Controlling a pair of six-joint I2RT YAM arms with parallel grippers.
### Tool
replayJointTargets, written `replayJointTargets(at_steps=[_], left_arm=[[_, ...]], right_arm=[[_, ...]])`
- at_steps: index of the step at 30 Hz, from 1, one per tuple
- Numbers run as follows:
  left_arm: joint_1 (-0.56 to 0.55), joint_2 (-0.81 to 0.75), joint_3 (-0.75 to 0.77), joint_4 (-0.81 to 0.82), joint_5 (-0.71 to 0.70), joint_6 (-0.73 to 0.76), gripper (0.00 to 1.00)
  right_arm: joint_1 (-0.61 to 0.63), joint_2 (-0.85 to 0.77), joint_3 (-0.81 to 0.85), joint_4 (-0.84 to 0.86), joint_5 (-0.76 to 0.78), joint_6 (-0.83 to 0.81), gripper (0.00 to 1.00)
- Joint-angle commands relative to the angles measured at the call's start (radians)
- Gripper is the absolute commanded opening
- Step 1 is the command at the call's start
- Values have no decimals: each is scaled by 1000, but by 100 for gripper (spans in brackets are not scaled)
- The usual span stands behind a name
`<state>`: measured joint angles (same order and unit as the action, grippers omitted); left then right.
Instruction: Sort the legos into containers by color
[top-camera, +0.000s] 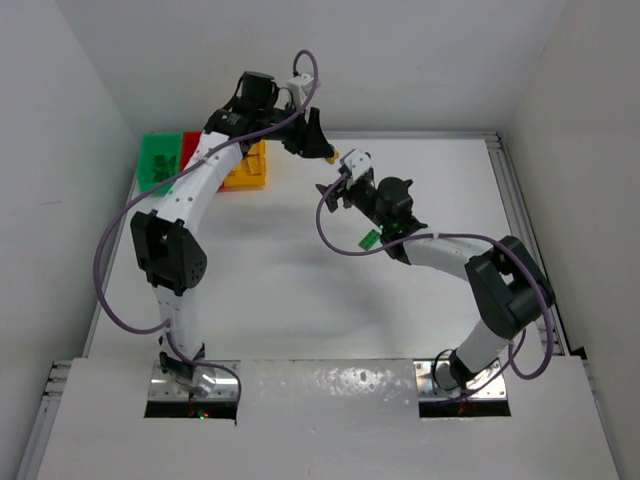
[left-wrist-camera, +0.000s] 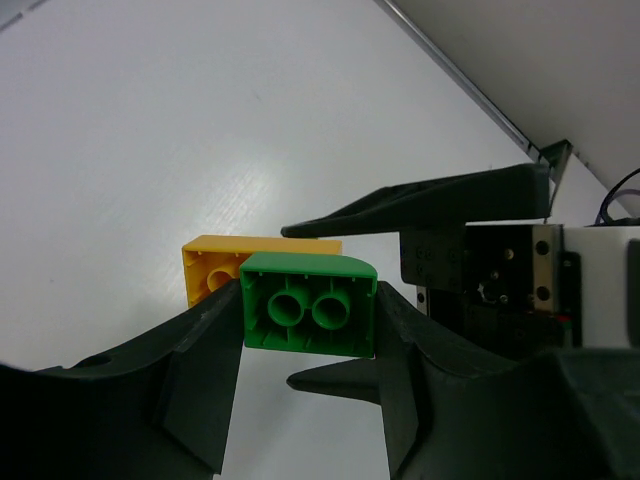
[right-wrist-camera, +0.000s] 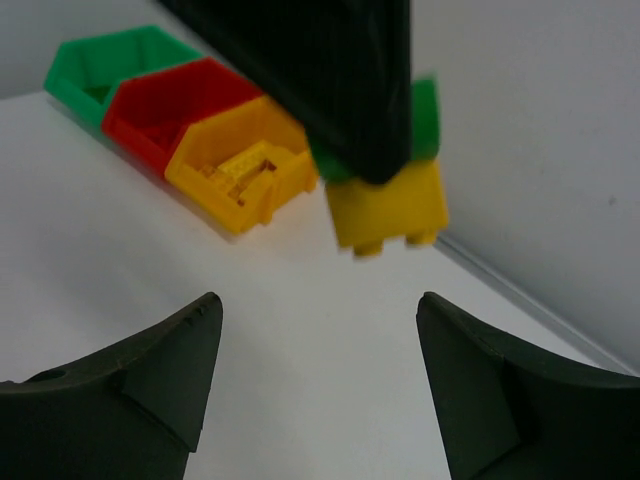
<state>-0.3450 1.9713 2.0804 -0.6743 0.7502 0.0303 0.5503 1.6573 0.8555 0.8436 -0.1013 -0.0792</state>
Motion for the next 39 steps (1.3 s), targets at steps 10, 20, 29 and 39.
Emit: replayJointTargets(at_steps=[10,20,29,39], left_arm=[[6,-71,-31,50,69,-67,0],[5,-72,-40,55,75,-82,0],[8,-68,6,68,55,-86,0],[135,-28,164,22,-126,-6,0]], right_arm=[[-4,2,108,109,-129,13,63],[-3,1,96,117,-103,32,23],[-3,-14,77,72,-138,9,0],[-3,-93,-199,-14,-25,19,0]])
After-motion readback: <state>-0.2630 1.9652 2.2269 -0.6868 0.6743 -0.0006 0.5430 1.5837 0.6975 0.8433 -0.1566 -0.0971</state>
